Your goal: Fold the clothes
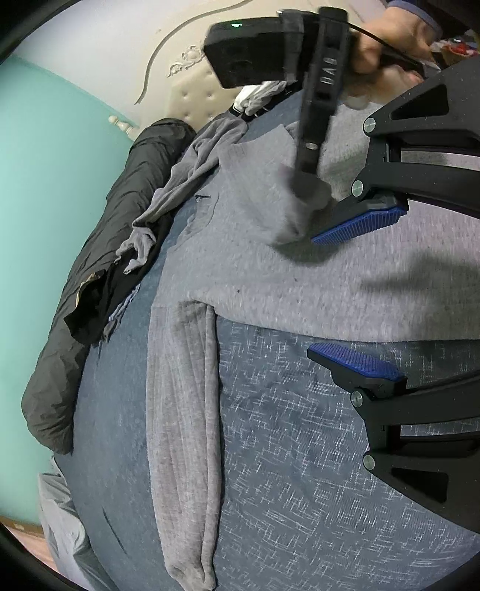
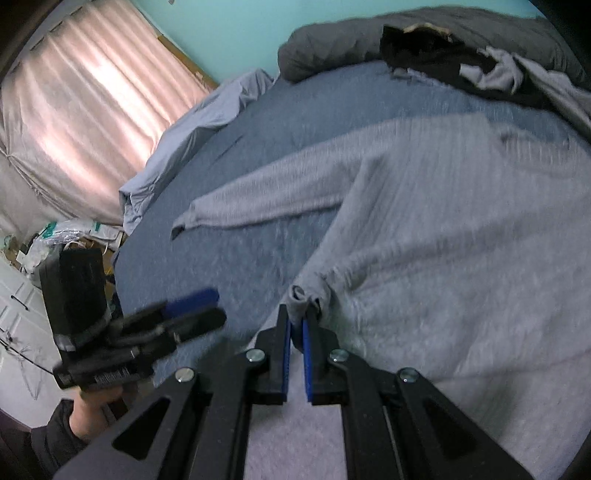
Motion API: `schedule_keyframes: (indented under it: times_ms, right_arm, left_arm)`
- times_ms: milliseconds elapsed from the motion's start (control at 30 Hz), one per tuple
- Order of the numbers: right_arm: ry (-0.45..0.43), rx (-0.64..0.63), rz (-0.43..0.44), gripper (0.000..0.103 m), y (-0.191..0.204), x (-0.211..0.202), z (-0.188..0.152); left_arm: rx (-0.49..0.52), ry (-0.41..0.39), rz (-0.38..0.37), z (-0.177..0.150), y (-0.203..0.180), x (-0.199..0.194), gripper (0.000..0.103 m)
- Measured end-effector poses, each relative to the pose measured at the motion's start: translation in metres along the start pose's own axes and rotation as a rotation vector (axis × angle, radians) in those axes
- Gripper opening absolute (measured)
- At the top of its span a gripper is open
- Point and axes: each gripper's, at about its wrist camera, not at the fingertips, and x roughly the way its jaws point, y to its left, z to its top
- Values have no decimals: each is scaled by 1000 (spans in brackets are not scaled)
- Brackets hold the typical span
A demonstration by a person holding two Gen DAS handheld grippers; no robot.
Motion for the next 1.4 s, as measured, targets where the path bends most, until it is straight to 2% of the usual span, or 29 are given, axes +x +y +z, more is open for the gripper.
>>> schedule_keyframes:
  times_ms: [100,200,333,367,433,467,633,833,867,900,933,967,1033,1067,1167,1333,1400]
  right_arm:
    - [22,0,10,5,1,1,-11]
    - [89,-6,5,5,3,13,-20]
    - [140,-7,-26,11,2,28,-29]
    - [133,4,-28,13,0,26,-30]
    - [107,9,-47,32,-7,11,-29]
    - [94,11,-56,36,-11,4,-28]
    - [30,27,-108,38,-29,-31,-24]
    - [-25,142,-231,38,-89,-82,-28]
    - [-29,148,-246,38,-96,-89,-31]
    - [-30,150,-259,38,-102,-96,-34]
    - [-31,152,-272,38,-108,-101,-36]
    - [-31,153,-286,38,-111,-104,-39]
    - [-34,165,-307,38,-121,-112,-43]
    - [-39,174,-311,38,-126,-117,-45]
    - [-51,191,-333,38,-137,-129,-47]
    - [-76,181,-384,38,-145,-151,-46]
    - [-83,185,-404,38,-152,-158,-46]
  left_arm:
    - [0,2,1,0,-1,1,60]
    - [-2,7,-2,1,-1,3,60]
    - [5,30,-17,0,-5,9,60]
    - [4,38,-23,0,-6,11,60]
    - [2,56,-36,-2,-7,15,60]
    - [4,66,-42,-3,-9,18,60]
    - [25,118,-40,-6,-14,34,60]
    - [67,212,-8,-17,-19,57,60]
    - [70,223,-10,-19,-19,59,58]
    - [73,233,-12,-21,-19,62,48]
    - [76,242,-10,-22,-19,64,34]
    - [80,251,-5,-23,-19,67,28]
    - [88,263,0,-26,-18,70,9]
    - [91,269,2,-27,-18,72,6]
    - [108,259,3,-26,-19,69,5]
    - [126,176,-7,-10,-18,29,4]
    - [103,186,5,-10,-8,28,4]
